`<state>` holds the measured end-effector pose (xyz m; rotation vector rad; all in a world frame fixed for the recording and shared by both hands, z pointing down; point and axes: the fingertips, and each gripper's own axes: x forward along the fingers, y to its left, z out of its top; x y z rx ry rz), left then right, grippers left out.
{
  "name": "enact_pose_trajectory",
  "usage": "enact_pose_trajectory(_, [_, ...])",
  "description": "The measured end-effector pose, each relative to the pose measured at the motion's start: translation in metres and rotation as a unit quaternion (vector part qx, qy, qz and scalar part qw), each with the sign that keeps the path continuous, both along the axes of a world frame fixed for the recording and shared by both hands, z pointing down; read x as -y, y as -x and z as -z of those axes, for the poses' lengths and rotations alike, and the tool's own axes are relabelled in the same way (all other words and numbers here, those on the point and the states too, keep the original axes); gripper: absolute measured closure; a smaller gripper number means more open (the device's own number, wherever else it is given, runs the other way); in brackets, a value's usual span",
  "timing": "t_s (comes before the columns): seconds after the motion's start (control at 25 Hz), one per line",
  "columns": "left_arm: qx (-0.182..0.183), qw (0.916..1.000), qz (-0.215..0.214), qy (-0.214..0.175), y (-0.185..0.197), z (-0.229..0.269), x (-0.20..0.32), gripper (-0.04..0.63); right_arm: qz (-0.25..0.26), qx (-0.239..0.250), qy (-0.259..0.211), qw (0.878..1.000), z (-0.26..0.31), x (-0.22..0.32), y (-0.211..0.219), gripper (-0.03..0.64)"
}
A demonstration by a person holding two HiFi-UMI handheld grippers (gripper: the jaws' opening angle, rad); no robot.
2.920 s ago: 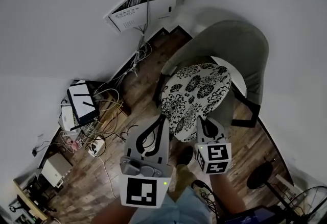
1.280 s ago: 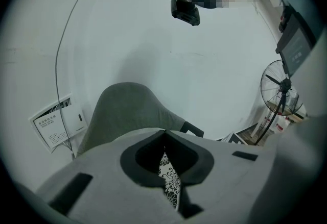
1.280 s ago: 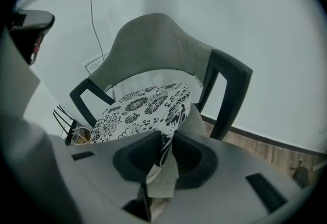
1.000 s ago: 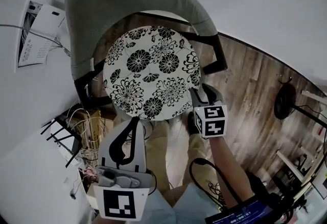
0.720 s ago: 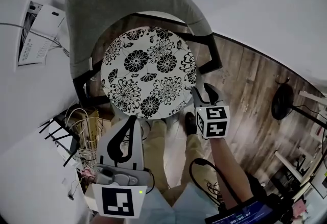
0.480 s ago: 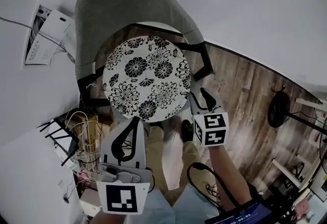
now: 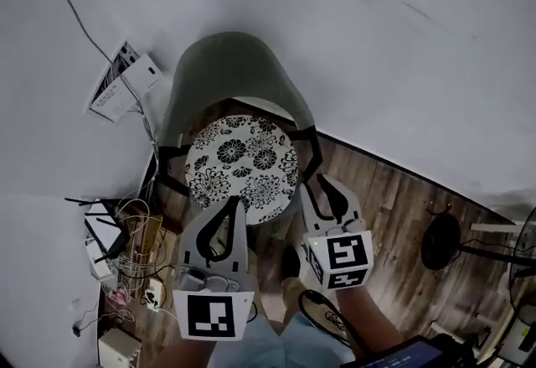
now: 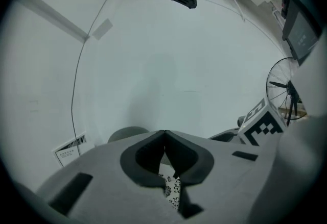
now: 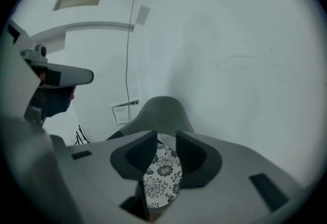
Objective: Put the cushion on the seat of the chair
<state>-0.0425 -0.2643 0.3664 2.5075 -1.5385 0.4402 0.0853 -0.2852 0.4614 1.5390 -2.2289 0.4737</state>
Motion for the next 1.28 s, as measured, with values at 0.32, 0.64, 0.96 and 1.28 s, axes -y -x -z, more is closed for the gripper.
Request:
enact_pose_trajectory(0.32, [-0.012, 0.9947, 0.046, -0.091, -0.013, 0.093, -0.036, 0.586, 0.037, 0.006, -0.115, 0.993, 0.122, -0.034, 0.010, 0.567])
enact_pose_trajectory(0.64, [-0.020, 0.9867, 0.070, -0.146, -0.022, 0.133, -0.073, 0.586, 0.057, -0.013, -0.174, 0.983, 0.164, -0.071, 0.006, 0.611])
enact_pose_trajectory(0.96, [-0.022, 0.9844, 0.078, -0.156, -0.026, 0.146, -0.089, 0.586, 0.073, -0.010, -0.195, 0.978, 0.181, -0.090, 0.006, 0.612])
enact_pose_trajectory(1.28, [-0.017, 0.9838, 0.068, -0.165, -0.038, 0.150, -0.093, 0.586, 0.075, -0.004, -0.209, 0.975, 0.188, -0.094, 0.001, 0.614])
